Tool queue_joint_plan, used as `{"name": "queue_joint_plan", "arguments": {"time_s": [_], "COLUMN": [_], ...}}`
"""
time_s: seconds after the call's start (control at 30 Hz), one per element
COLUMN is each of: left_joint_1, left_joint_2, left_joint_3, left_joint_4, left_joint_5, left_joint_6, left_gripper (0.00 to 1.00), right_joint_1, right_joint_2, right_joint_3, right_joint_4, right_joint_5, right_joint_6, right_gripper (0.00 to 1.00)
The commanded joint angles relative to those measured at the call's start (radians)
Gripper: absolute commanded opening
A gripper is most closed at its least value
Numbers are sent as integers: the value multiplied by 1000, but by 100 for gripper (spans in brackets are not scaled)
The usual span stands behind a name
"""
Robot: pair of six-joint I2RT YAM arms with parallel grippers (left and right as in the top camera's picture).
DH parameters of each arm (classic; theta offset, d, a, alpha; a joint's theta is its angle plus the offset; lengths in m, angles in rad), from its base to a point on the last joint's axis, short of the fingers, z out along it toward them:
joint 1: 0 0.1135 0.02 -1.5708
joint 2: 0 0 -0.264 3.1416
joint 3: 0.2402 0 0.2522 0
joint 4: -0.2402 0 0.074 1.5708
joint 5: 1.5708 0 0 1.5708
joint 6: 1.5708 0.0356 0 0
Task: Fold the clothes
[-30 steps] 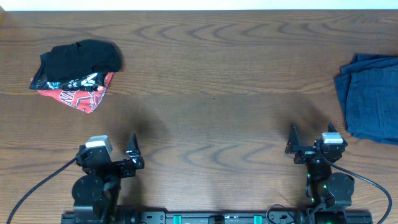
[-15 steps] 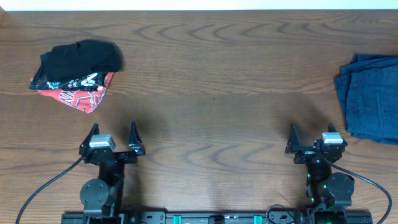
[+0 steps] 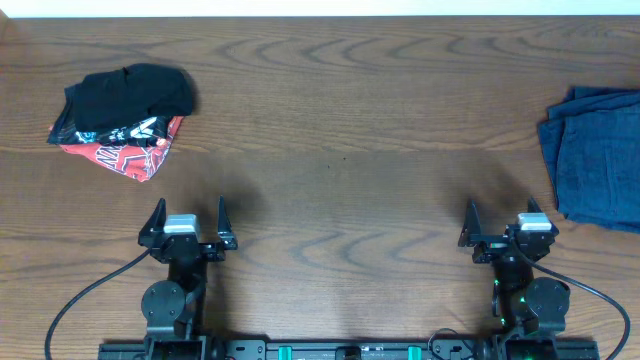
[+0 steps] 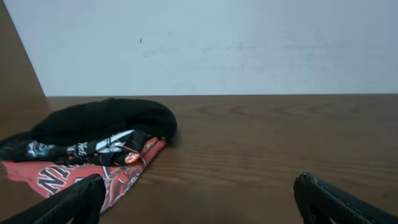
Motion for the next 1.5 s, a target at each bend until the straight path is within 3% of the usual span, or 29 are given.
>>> {"name": "queue_joint_plan", "arguments": {"time_s": [0.0, 0.2, 1.47], "left_joint_1": [5, 5, 5], "left_joint_2": [-8, -8, 2], "left_joint_3": [-3, -3, -3], "left_joint_4": [0, -127, -124], "left_joint_5": [-12, -2, -4], "left_joint_6": [76, 16, 11], "left_gripper": [98, 98, 98], "right_joint_1": [8, 8, 8], "right_joint_2": [-7, -7, -7], "right_joint_3": [-3, -3, -3], "right_joint_4": [-3, -3, -3], "right_joint_5": [6, 6, 6], "right_joint_6": [-11, -11, -11], "right_gripper": [99, 99, 99]}}
